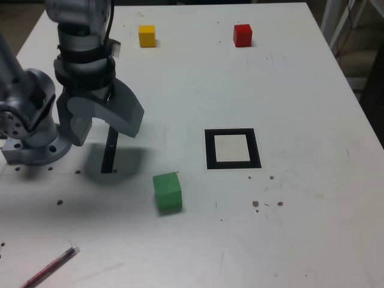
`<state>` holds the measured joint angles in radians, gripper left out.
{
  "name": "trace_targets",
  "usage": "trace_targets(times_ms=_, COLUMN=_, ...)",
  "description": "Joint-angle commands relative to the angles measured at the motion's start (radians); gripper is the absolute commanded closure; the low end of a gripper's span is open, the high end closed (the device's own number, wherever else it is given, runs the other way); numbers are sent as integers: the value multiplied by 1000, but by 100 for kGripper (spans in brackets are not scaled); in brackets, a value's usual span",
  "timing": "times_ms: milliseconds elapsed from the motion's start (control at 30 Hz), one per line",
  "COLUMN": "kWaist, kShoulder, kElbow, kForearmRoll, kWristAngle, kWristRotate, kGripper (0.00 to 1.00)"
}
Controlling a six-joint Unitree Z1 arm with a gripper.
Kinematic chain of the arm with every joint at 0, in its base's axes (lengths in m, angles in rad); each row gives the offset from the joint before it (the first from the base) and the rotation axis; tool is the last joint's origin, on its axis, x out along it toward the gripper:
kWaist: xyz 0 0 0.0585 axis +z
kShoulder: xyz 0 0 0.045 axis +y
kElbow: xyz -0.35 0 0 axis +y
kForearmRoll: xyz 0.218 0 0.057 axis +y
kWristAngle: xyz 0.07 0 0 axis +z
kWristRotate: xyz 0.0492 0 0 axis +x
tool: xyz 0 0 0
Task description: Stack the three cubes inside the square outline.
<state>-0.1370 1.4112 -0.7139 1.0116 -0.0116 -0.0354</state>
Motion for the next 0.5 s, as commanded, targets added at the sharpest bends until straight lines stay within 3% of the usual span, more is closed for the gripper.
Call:
trace_targets(times_ms=0, kWaist=2, kShoulder=-3, kElbow=2, kForearmRoll=-2, kWristAngle=1, kWristRotate=2, kGripper=1)
trace_targets(times_ms=467, kWaist=2, kShoulder=1, kElbow=3, kForearmRoll=-5, kWristAngle=-11, kWristRotate=2, kGripper=1)
